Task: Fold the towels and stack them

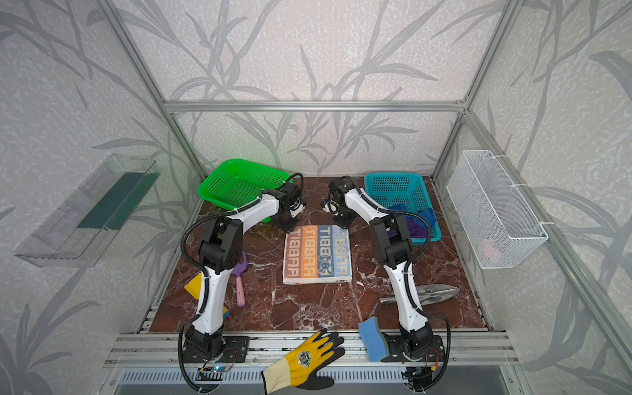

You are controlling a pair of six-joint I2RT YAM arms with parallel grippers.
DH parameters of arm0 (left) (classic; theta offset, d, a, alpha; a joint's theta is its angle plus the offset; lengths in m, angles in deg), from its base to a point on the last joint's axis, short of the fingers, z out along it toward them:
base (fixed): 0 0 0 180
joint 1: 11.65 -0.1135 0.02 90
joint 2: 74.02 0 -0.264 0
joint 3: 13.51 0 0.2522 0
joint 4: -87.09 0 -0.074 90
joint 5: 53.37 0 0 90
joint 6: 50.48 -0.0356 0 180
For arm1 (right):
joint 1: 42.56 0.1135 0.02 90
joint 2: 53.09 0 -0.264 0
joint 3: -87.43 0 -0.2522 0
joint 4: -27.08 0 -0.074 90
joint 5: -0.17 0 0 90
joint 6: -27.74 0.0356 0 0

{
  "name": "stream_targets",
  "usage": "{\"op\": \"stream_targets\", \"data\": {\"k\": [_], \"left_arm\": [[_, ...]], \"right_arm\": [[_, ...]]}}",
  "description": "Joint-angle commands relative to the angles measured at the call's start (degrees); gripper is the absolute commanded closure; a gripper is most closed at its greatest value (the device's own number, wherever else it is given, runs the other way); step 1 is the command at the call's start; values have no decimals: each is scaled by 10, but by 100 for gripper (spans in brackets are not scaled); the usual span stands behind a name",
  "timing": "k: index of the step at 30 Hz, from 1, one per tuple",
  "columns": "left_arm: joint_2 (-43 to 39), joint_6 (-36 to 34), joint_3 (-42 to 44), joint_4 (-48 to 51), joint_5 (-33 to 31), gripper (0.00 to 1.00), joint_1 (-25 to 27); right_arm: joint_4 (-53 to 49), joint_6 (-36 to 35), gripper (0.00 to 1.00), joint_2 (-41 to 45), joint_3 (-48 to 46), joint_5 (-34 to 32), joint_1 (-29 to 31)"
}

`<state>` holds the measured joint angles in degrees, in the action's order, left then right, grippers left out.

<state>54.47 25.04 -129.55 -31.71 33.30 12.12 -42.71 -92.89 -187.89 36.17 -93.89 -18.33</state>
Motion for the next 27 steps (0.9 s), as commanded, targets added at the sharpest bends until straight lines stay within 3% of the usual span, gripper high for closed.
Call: {"op": "stream_targets", "data": {"k": [1, 5, 10, 17, 20, 27], "left_arm": [[17, -13, -14, 25, 6, 58, -3], [24, -13, -19, 33, 6, 69, -3], [40, -13, -33, 48, 6, 72, -3], [52, -14, -45, 62, 7, 87, -3], [58, -13, -49, 69, 7, 100, -3], [65, -5, -62, 80, 15, 100, -3]], "right_arm": [[-29, -14, 61, -20, 22, -8, -4], [-38, -18, 62, -31, 30, -9, -3], [-46, -26, 64, -42, 31, -2, -3], [-60, -32, 69, -62, 43, 10, -3], [-64, -32, 77, -68, 47, 13, -3], [-55, -26, 95, -60, 43, 18, -3]]}}
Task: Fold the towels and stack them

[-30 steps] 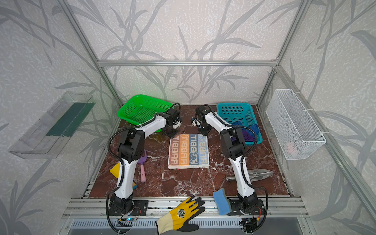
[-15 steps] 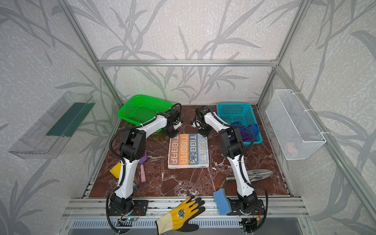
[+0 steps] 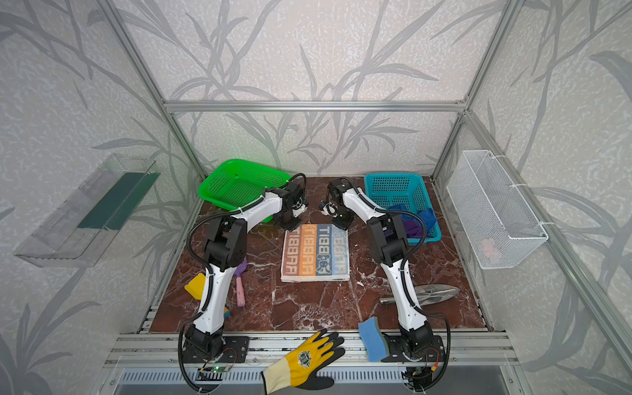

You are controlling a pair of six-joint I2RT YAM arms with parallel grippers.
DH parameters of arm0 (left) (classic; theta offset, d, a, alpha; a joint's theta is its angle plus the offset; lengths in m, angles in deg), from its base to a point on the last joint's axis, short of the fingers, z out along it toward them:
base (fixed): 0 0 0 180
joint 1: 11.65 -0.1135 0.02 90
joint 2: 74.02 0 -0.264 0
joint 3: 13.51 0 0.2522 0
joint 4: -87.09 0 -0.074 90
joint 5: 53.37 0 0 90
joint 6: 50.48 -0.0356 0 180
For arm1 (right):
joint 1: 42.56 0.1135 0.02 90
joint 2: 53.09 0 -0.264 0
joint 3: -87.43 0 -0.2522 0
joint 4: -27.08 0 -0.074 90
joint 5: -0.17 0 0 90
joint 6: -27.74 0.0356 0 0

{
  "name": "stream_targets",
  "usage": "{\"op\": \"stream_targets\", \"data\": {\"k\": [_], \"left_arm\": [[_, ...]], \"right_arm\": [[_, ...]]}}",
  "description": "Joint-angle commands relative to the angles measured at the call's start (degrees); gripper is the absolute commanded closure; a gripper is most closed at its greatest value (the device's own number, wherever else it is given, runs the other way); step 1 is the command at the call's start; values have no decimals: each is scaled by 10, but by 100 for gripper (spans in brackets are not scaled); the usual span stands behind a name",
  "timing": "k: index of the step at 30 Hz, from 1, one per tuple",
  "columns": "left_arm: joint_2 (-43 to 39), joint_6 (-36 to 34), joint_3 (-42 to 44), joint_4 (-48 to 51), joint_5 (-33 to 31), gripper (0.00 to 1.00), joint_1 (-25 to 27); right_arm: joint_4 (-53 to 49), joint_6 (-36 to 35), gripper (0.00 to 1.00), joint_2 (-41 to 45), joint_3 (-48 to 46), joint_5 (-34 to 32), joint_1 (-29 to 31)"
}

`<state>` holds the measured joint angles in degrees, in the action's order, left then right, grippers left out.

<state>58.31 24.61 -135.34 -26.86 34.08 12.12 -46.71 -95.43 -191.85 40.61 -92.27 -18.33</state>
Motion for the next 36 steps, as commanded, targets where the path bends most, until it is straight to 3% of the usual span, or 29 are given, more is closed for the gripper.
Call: {"op": "stream_targets", "data": {"k": [1, 8, 22, 36], "left_arm": [[24, 1, -3, 29, 8, 100, -3], [-37, 10, 46, -39, -3, 100, -3], [-197, 8, 213, -205, -36, 100, -1], [-328, 7, 353, -332, -76, 100, 0]], "right_arm": [[-8, 0, 96, -15, -6, 5, -4], [84, 9, 100, 54, -89, 24, -7], [359, 7, 100, 239, -350, 36, -14], [490, -35, 100, 342, -485, 98, -11]]}}
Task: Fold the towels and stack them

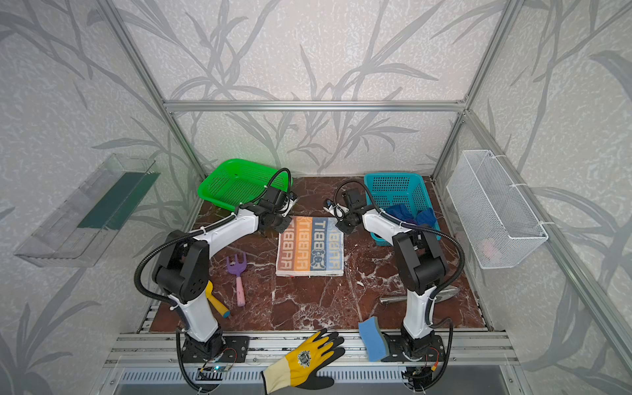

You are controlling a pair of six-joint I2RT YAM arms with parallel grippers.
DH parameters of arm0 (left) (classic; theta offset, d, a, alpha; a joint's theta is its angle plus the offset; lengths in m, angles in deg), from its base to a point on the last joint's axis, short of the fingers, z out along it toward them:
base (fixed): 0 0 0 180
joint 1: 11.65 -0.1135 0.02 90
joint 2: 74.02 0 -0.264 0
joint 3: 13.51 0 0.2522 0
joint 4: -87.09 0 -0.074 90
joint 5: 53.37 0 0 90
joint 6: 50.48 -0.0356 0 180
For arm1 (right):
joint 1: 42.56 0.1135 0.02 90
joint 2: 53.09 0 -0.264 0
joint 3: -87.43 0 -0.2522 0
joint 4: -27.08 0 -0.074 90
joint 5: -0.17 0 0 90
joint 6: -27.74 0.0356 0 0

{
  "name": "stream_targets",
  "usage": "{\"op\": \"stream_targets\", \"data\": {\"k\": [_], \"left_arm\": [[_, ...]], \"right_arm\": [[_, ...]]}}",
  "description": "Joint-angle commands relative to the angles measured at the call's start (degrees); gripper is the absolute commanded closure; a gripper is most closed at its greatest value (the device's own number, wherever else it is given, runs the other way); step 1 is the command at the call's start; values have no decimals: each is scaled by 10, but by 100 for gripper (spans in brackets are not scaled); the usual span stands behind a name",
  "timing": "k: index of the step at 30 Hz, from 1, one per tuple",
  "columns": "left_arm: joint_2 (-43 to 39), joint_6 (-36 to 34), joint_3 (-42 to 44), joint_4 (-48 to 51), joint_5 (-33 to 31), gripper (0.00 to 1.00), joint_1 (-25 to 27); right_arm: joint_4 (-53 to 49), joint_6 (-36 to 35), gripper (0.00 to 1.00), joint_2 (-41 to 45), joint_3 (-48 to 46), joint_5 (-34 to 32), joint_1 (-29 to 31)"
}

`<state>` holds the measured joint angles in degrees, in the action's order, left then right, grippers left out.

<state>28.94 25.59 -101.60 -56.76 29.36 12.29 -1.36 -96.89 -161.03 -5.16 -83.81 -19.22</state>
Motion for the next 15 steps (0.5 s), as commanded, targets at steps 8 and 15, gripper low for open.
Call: {"op": "stream_targets", "data": {"k": [8, 15], "left_arm": [[-85, 34, 68, -38, -9, 100, 5], [-117, 63, 110, -35, -13, 100, 17]], "right_arm": [[35, -31, 100, 71, -74, 19, -2], [-3, -39, 100, 98, -91, 70, 9]]}}
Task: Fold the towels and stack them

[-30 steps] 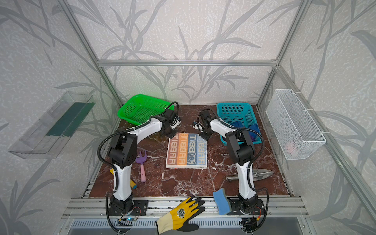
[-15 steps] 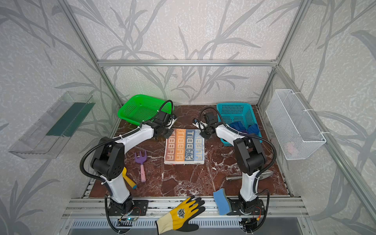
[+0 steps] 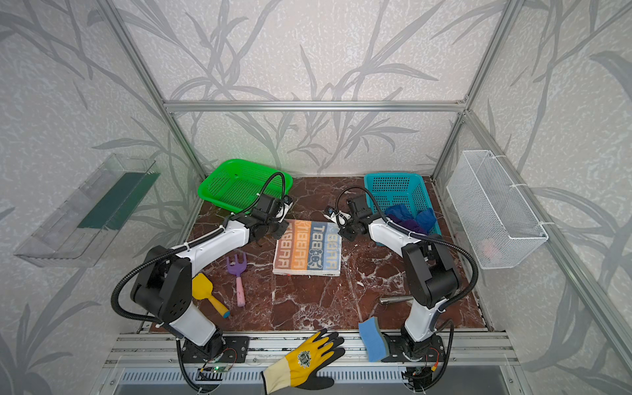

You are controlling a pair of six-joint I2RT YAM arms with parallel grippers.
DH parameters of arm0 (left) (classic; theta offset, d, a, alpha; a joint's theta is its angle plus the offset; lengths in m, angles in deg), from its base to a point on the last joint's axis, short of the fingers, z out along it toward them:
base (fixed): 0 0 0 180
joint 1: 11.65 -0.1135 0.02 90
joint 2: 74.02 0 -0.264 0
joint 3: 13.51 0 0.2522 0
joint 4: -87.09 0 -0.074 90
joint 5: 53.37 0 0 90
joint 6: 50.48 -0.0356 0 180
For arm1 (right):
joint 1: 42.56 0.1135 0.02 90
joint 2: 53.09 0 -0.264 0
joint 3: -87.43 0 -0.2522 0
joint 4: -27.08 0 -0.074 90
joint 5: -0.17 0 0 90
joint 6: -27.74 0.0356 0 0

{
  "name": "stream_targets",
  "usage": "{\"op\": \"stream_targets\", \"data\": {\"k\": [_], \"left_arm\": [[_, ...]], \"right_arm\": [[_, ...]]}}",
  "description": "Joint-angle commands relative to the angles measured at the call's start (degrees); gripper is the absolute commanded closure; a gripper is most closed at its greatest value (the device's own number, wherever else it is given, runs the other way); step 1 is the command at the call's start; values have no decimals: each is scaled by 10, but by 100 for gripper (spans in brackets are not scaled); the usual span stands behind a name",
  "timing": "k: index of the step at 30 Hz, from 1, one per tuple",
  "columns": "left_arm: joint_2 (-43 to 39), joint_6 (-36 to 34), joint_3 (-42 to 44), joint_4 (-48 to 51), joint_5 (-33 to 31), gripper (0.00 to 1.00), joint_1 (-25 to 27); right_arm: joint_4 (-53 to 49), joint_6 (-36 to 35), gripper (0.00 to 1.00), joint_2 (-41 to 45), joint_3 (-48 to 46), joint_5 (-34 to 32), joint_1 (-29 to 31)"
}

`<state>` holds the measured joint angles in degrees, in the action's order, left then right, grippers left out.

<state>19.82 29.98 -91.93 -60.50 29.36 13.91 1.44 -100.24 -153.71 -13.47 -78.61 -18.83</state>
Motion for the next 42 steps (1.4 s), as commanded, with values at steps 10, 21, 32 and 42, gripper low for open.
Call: {"op": "stream_targets", "data": {"k": [10, 21, 32, 42], "left_arm": [[-69, 60, 46, 22, 2, 100, 4], [-89, 102, 71, 69, 12, 100, 17], [-110, 142, 91, 100, 29, 100, 20], [-151, 153, 107, 105, 18, 100, 20]], "right_arm": [[-149, 48, 100, 37, -3, -4, 45], [-215, 91, 100, 64, 0, -44, 70], [-278, 170, 100, 82, 12, -13, 81], [-280, 218, 100, 120, -8, 35, 103]]}}
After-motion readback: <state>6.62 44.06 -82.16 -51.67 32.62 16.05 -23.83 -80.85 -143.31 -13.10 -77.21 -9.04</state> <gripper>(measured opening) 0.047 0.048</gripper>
